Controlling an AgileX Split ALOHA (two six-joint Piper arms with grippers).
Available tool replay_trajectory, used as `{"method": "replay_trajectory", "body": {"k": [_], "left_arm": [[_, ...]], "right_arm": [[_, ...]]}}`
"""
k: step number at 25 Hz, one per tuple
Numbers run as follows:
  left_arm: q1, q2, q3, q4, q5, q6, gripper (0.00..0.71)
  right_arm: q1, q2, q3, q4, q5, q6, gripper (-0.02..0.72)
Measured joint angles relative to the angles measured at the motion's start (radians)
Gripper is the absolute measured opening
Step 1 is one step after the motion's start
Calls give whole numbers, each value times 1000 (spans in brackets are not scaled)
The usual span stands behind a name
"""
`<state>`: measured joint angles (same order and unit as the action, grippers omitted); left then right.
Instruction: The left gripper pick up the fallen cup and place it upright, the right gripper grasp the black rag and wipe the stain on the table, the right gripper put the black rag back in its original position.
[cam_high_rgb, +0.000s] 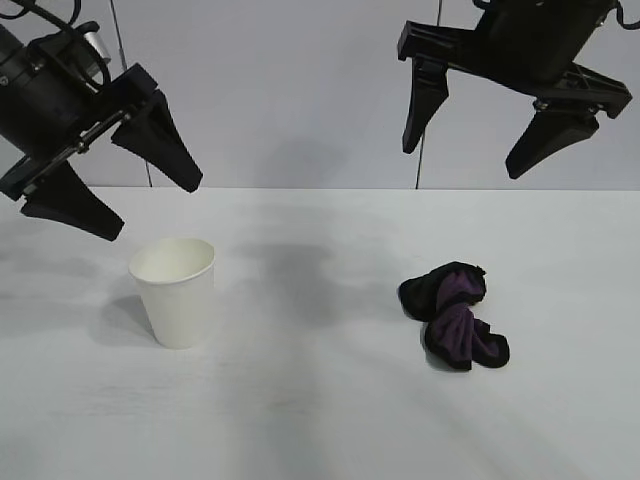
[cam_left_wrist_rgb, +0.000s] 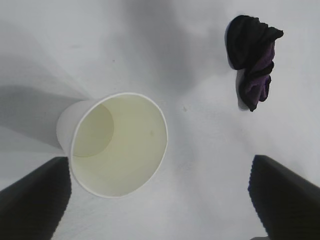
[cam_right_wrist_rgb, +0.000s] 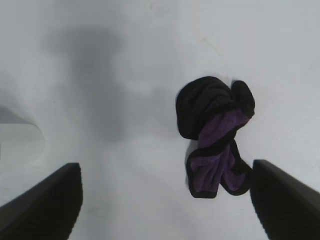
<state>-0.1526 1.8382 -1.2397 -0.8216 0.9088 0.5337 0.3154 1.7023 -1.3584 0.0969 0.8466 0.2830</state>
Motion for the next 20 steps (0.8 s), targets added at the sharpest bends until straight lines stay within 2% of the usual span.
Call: {"method": "replay_trajectory", "body": {"k": [6, 20], "left_arm": [[0, 0, -42, -1, 2, 0, 693], [0, 0, -43, -1, 3, 0, 693]], "right_arm": [[0, 0, 0, -1, 0, 0, 631], [0, 0, 0, -3, 0, 0, 631]]}}
